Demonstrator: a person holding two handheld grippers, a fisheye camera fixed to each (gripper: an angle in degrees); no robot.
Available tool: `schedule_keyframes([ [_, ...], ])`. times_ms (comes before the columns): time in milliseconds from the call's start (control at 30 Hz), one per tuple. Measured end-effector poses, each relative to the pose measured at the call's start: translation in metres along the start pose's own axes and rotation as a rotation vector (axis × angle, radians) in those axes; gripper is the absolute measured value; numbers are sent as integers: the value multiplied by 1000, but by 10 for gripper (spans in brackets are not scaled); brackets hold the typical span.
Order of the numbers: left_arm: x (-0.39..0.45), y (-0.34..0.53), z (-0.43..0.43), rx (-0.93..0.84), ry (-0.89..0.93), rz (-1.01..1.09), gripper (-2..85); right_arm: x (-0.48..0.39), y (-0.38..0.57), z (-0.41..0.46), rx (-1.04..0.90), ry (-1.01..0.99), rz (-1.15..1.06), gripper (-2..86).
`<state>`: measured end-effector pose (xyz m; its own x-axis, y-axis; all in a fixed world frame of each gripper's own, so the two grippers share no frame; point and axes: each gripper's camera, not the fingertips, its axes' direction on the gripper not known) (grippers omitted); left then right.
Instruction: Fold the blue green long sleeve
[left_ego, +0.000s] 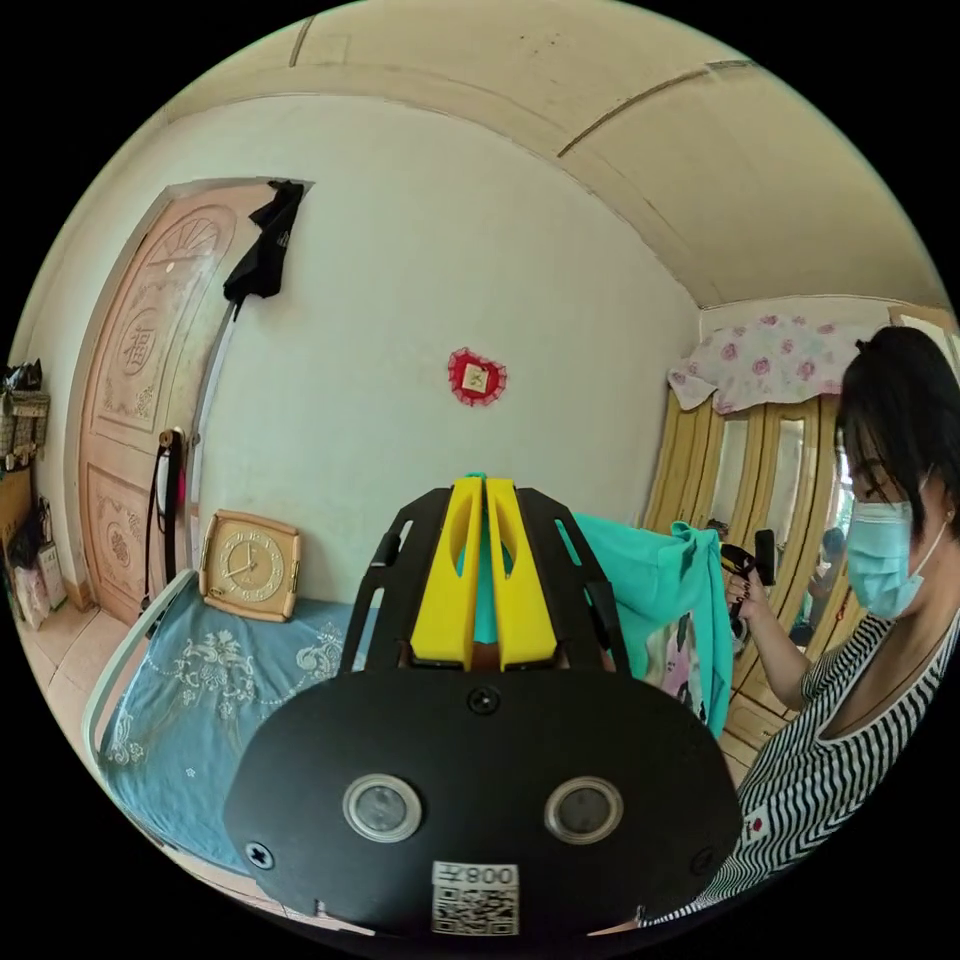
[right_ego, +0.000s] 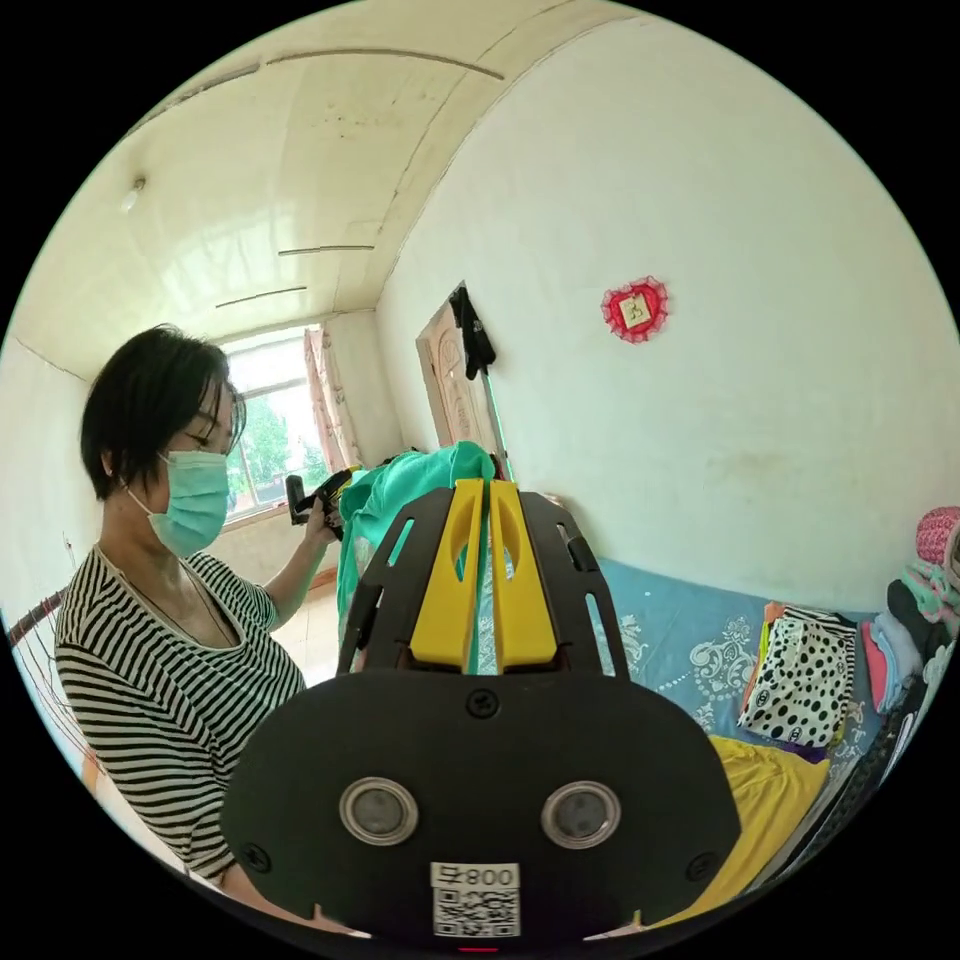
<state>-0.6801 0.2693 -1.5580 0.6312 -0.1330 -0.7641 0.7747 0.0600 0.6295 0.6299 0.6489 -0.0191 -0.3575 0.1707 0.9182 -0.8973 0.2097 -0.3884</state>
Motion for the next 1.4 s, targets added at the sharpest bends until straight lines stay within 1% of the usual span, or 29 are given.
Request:
schedule_keyframes([
  [33,-25,0,36,-45,-21,-27,5,38,-20,29,-38,3,37,7],
  [67,-51,2,73,-96,-41,-54,6,58,-29,44,-57,7,56,7],
  [100,-63,3,93,-124,-58,-64,6,97,-46,76,-102,26,91,7],
  [133,-90,7,132,-183,-91,-97,7,140,-63,112,-148,44,133,7],
  [167,-117,15,172,-238,-114,-120,8,161,-70,130,-172,55,150,7],
  [200,-132,20,193,-271,-130,-133,10,206,-84,169,-234,91,193,8],
  [233,-162,33,235,-337,-156,-186,12,253,-93,208,-288,115,252,8],
  [267,-191,52,276,-411,-172,-215,17,276,-95,228,-320,127,277,8],
  [300,-205,63,295,-455,-195,-234,19,323,-95,268,-400,169,347,9],
  [333,-234,90,329,-532,-247,-311,24,367,-88,303,-471,203,430,9],
  [367,-257,118,357,-615,-253,-351,31,386,-82,318,-508,220,470,9],
  [433,-284,156,381,-716,-318,-390,40,442,-55,357,-607,282,596,9],
  [500,-304,189,388,-765,-293,-406,52,456,-37,363,-619,301,609,12],
  [567,-324,227,375,-806,-236,-446,66,454,-19,362,-678,301,579,21],
  [633,-336,249,355,-826,-240,-471,72,423,7,352,-730,253,535,39],
  [667,-344,262,341,-843,-261,-485,76,412,15,352,-764,241,529,47],
  [700,-347,267,334,-856,-281,-491,78,390,28,354,-845,243,518,60],
  [733,-355,277,321,-878,-341,-508,82,369,38,354,-905,265,510,68],
  [767,-363,284,309,-882,-387,-526,87,359,42,354,-925,275,502,70],
  [833,-373,293,299,-903,-444,-530,91,336,47,355,-1025,357,472,75],
  [900,-384,303,300,-954,-496,-524,91,335,43,352,-1051,437,487,76],
  [933,-391,312,308,-1003,-514,-513,86,342,37,349,-1032,448,529,74],
  [1000,-400,324,325,-1088,-549,-478,70,357,29,351,-984,416,610,66],
  [1033,-403,329,336,-1129,-610,-436,58,370,27,356,-979,392,660,57],
  [1100,-408,329,346,-1140,-642,-415,44,385,24,367,-1019,369,711,14],
  [1133,-413,328,350,-1149,-642,-424,37,392,22,373,-1068,387,718,8],
  [1200,-422,325,351,-1145,-621,-435,31,395,11,374,-1099,393,707,2],
  [1267,-433,312,346,-1095,-604,-453,27,397,-9,368,-1104,382,703,-1],
  [1400,-449,276,341,-1014,-594,-396,24,396,-89,353,-1090,418,567,1],
])
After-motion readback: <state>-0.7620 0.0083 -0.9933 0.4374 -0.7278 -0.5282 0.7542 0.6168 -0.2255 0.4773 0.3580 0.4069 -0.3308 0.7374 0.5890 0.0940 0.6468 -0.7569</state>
